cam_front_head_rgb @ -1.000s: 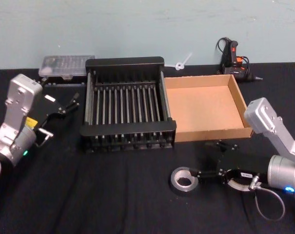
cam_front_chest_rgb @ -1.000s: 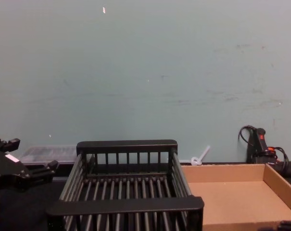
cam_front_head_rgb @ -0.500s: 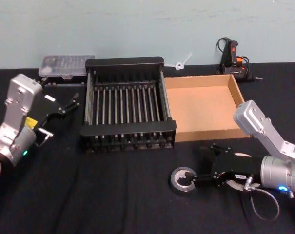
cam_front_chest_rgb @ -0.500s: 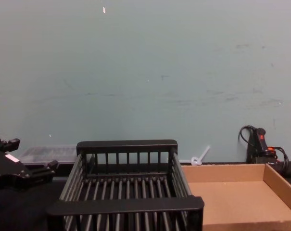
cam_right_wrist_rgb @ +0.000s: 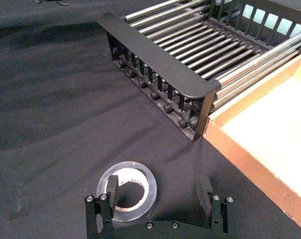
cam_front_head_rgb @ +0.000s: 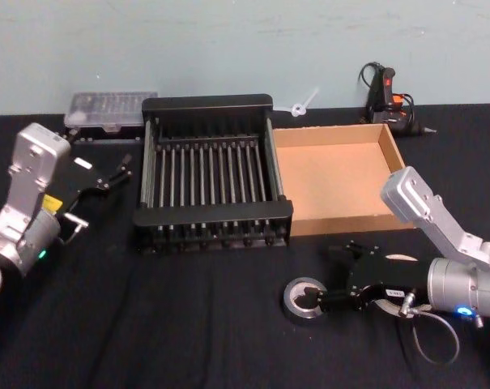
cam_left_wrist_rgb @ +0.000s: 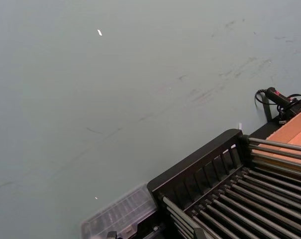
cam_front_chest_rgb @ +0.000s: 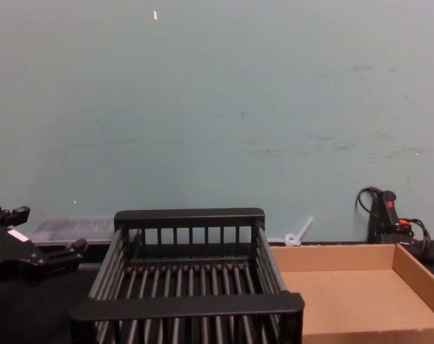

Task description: Pick up the white tape and place it into the black box , Pick up the silver tape and place it into the brown box.

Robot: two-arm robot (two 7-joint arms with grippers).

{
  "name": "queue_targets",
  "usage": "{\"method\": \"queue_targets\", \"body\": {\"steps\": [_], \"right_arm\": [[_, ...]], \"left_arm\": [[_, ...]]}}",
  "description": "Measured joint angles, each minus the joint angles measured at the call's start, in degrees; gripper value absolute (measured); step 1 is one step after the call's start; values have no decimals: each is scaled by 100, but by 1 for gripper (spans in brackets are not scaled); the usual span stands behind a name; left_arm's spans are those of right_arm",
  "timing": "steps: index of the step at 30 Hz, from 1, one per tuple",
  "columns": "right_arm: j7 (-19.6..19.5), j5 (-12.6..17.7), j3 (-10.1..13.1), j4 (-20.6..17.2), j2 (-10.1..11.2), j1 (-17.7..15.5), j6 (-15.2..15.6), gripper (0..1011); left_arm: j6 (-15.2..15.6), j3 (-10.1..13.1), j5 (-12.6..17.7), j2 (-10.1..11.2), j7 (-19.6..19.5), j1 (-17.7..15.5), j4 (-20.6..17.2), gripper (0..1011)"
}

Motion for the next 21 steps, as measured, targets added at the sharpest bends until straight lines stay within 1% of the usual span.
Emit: {"method": "queue_targets", "body": {"steps": [21], "right_arm": [[91,-82,-232,202,-72,223,120,1002]], "left_arm": [[0,0,0,0,0,0,0,1001]]}}
